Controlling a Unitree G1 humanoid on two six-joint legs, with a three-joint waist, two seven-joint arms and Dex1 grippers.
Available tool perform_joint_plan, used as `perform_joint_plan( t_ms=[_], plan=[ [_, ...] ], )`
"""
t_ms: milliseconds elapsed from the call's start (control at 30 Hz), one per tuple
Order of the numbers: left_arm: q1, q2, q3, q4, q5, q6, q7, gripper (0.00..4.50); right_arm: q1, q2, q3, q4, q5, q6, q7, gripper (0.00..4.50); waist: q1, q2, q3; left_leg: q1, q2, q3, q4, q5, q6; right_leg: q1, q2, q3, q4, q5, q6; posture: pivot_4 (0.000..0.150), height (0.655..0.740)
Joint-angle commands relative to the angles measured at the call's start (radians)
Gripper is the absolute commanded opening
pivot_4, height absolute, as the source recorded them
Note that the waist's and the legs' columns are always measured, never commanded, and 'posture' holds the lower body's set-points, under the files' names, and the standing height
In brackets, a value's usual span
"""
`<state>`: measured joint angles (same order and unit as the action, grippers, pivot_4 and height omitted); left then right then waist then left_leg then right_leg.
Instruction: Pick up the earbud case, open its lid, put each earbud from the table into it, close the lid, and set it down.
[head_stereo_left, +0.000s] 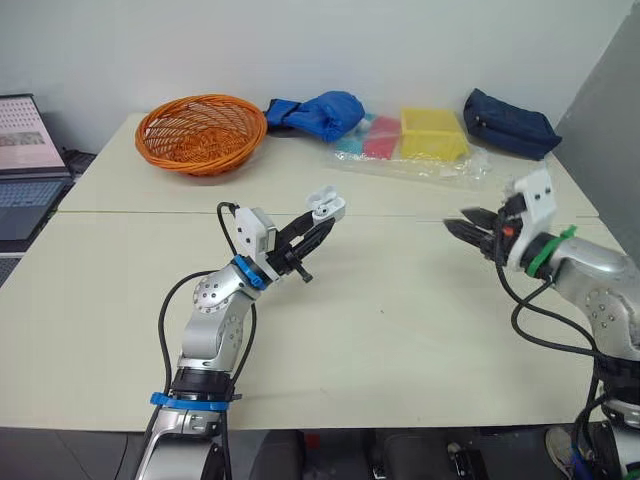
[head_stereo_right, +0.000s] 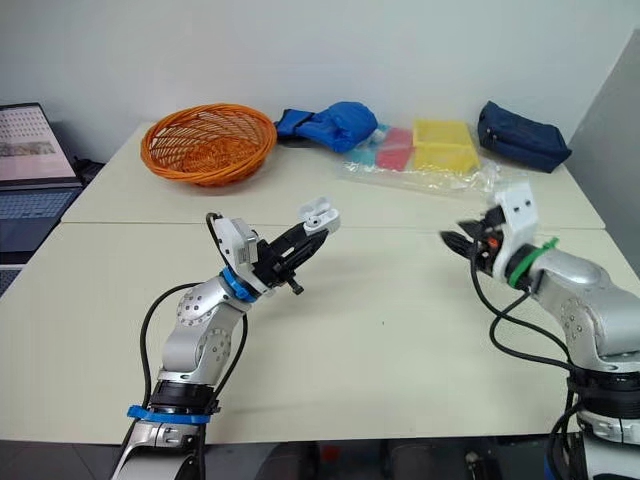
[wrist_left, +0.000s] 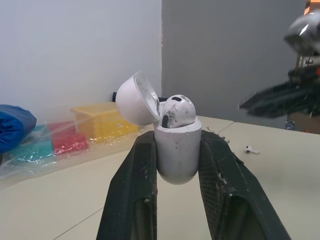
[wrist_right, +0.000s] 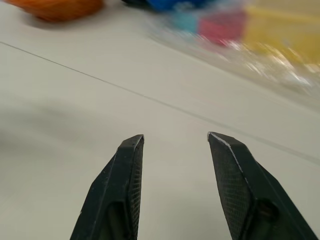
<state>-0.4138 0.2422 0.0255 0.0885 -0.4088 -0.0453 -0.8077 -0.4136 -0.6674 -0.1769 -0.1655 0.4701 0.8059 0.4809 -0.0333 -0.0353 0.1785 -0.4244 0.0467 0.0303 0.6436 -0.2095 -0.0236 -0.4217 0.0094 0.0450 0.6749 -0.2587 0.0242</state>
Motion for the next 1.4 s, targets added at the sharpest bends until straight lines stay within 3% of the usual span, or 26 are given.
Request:
perform_joint_plan(
  t_ms=[33, 67, 433, 833, 1400],
  plan=[
    [0.000, -0.006, -0.006, -0.034, 0.000, -0.013, 0.003, 0.75, -0.006, -0.015, -0.045, 0.114, -0.070, -0.094, -0.025, 3.03, 0.000, 0.000, 0.000, 0.000, 0.000, 0.000, 0.000, 0.000, 0.000, 0.000, 0.000, 0.000, 0.000, 0.000, 0.000, 0.150, 0.7400],
    [-0.003, -0.010, -0.009, -0.036, 0.000, -0.010, 0.005, 0.75, -0.003, -0.023, -0.034, 0.192, -0.107, -0.148, -0.023, 3.33, 0.001, 0.000, 0.000, 0.000, 0.000, 0.000, 0.000, 0.000, 0.000, 0.000, 0.001, 0.000, 0.001, 0.000, 0.000, 0.150, 0.7400],
    [0.013, 0.017, -0.004, -0.067, -0.007, 0.004, 0.010, 0.75, -0.062, -0.062, -0.013, 0.555, -0.261, -0.333, -0.010, 3.33, 0.000, 0.000, 0.000, 0.001, 0.000, 0.001, 0.000, 0.000, 0.000, 0.001, 0.001, 0.001, 0.000, 0.000, 0.000, 0.150, 0.7400],
    [0.008, 0.024, -0.004, -0.083, -0.007, 0.020, 0.014, 0.75, -0.165, 0.022, -0.047, 0.669, -0.244, -0.323, -0.048, 3.33, 0.002, 0.000, 0.000, 0.002, 0.000, 0.001, 0.001, 0.000, 0.000, 0.001, 0.001, 0.001, 0.001, 0.000, 0.000, 0.150, 0.7400],
    [0.008, 0.035, -0.003, -0.063, -0.001, 0.004, 0.004, 0.75, -0.220, 0.011, -0.026, 0.865, -0.292, -0.350, -0.023, 3.33, 0.002, 0.000, 0.000, 0.003, 0.000, 0.001, 0.001, 0.000, 0.000, 0.002, 0.001, 0.002, 0.002, 0.000, 0.000, 0.150, 0.7400]
  ],
)
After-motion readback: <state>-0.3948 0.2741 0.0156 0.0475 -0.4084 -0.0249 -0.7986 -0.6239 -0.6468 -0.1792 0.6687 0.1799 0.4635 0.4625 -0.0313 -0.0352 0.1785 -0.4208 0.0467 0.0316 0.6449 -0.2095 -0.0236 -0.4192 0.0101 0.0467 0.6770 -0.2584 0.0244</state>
